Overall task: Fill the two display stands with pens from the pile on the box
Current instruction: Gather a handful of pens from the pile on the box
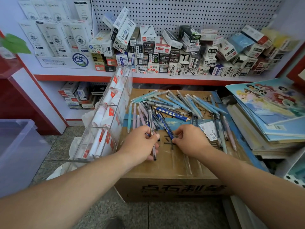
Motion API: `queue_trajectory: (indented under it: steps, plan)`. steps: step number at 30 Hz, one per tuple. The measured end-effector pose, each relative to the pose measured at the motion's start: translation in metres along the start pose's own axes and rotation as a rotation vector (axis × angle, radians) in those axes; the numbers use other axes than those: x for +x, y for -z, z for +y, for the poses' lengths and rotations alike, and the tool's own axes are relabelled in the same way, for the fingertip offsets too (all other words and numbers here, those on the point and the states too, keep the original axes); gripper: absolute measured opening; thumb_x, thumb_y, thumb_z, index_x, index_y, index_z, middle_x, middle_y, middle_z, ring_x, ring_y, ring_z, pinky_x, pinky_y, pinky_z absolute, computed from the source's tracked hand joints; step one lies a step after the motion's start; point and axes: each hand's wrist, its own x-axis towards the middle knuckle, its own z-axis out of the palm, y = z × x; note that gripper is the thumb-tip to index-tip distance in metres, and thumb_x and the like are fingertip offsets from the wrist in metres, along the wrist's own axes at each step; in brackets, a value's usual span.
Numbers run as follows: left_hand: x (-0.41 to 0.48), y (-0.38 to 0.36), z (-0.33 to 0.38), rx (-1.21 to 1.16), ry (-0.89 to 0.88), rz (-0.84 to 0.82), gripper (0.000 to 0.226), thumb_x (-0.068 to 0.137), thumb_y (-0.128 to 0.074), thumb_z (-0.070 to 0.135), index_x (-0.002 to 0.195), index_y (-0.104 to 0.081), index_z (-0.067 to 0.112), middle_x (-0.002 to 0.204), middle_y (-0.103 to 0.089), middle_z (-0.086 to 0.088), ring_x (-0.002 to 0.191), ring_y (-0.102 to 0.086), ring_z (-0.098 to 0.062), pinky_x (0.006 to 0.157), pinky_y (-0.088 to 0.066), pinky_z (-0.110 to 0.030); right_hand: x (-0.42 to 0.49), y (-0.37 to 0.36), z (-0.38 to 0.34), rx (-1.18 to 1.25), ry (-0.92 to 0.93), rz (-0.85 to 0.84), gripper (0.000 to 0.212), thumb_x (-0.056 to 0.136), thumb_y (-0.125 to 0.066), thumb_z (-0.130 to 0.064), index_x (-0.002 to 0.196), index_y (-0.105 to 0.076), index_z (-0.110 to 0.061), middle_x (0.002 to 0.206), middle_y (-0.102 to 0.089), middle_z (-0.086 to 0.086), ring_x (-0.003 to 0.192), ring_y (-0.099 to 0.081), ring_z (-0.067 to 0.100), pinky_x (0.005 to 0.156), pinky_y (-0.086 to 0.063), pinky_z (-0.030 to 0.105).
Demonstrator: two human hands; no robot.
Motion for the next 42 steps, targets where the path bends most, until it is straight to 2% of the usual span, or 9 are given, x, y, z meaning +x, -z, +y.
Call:
queue_trajectory:
  steps: [8,15,18,23,25,28,30,34,42]
  plan:
    - [0.0,0.001,-0.002,0.01,-0.003,-0.011,0.016,0.103,-0.058,0.026,0.096,-0.06,0.012,0.093,-0.073,-0.007,0.081,-0.076,-0.018,0.065,-0.065,-0.041,-0.006,0.008,0.0,0.01,-0.061,-0.065,0.011,0.094,-0.071,-0.024,0.09,-0.075,-0.016,0.088,-0.072,-0.001,0.078,-0.065,0.012,0.068,-0.054,0.027]
    - [-0.004,0.0,0.002,-0.236,0.034,-0.071,0.011,0.103,-0.06,0.02,0.101,-0.066,0.011,0.109,-0.072,-0.015,0.096,-0.075,-0.025,0.066,-0.064,-0.04,-0.04,0.012,-0.01,0.507,0.059,-0.137,0.002,0.091,-0.075,-0.02,0.09,-0.073,-0.019,0.078,-0.07,-0.002,0.069,-0.064,0.009,0.062,-0.054,0.026]
    - [-0.006,-0.002,0.006,-0.338,0.049,-0.104,0.016,0.102,-0.062,0.016,0.089,-0.065,0.007,0.107,-0.071,-0.021,0.088,-0.076,-0.029,0.068,-0.064,-0.042,-0.052,0.005,-0.014,0.499,0.155,-0.158,0.007,0.09,-0.076,-0.015,0.086,-0.072,-0.018,0.07,-0.068,-0.003,0.062,-0.059,0.006,0.063,-0.056,0.03]
    - [-0.006,-0.004,0.009,-0.342,0.074,-0.113,0.012,0.101,-0.063,0.012,0.096,-0.065,0.002,0.096,-0.075,-0.02,0.083,-0.078,-0.029,0.07,-0.065,-0.043,-0.055,0.012,-0.008,0.495,0.206,-0.216,0.005,0.09,-0.077,-0.024,0.087,-0.074,-0.021,0.069,-0.067,-0.006,0.062,-0.057,0.003,0.061,-0.053,0.025]
    - [-0.005,-0.005,0.008,-0.322,0.082,-0.105,0.009,0.101,-0.062,0.012,0.1,-0.064,0.003,0.095,-0.077,-0.016,0.088,-0.077,-0.027,0.072,-0.065,-0.044,-0.047,0.016,0.001,0.441,0.163,-0.186,0.012,0.093,-0.073,-0.031,0.085,-0.075,-0.022,0.074,-0.07,-0.003,0.064,-0.059,0.003,0.063,-0.054,0.023]
    - [-0.003,-0.007,0.006,-0.277,0.08,-0.127,0.009,0.102,-0.061,0.013,0.103,-0.063,0.005,0.095,-0.078,-0.013,0.092,-0.077,-0.027,0.073,-0.065,-0.045,-0.025,0.026,0.027,0.176,0.019,0.059,0.011,0.096,-0.069,-0.03,0.087,-0.068,-0.024,0.079,-0.068,-0.006,0.073,-0.064,0.006,0.07,-0.059,0.029]
    - [-0.003,-0.01,0.006,-0.256,0.076,-0.148,0.009,0.102,-0.061,0.013,0.105,-0.063,0.004,0.097,-0.077,-0.014,0.089,-0.077,-0.024,0.069,-0.065,-0.041,-0.014,0.032,0.043,0.071,-0.073,0.136,0.011,0.096,-0.068,-0.031,0.089,-0.065,-0.023,0.082,-0.067,-0.007,0.074,-0.063,0.008,0.064,-0.057,0.03]
    - [-0.003,-0.014,0.007,-0.214,0.061,-0.164,0.011,0.101,-0.062,0.013,0.107,-0.065,0.005,0.096,-0.078,-0.01,0.086,-0.078,-0.019,0.067,-0.064,-0.037,-0.004,0.032,0.056,-0.023,-0.158,0.112,0.021,0.093,-0.071,-0.04,0.098,-0.06,-0.023,0.088,-0.069,-0.004,0.075,-0.064,0.011,0.053,-0.045,0.024]
    - [-0.003,-0.02,0.012,-0.19,0.046,-0.187,0.009,0.101,-0.061,0.014,0.105,-0.066,0.008,0.095,-0.078,-0.009,0.09,-0.077,-0.02,0.068,-0.064,-0.037,0.002,0.037,0.053,0.068,-0.246,-0.032,0.012,0.087,-0.073,-0.016,0.088,-0.073,-0.005,0.082,-0.074,0.014,0.077,-0.073,0.026,0.069,-0.063,0.038]
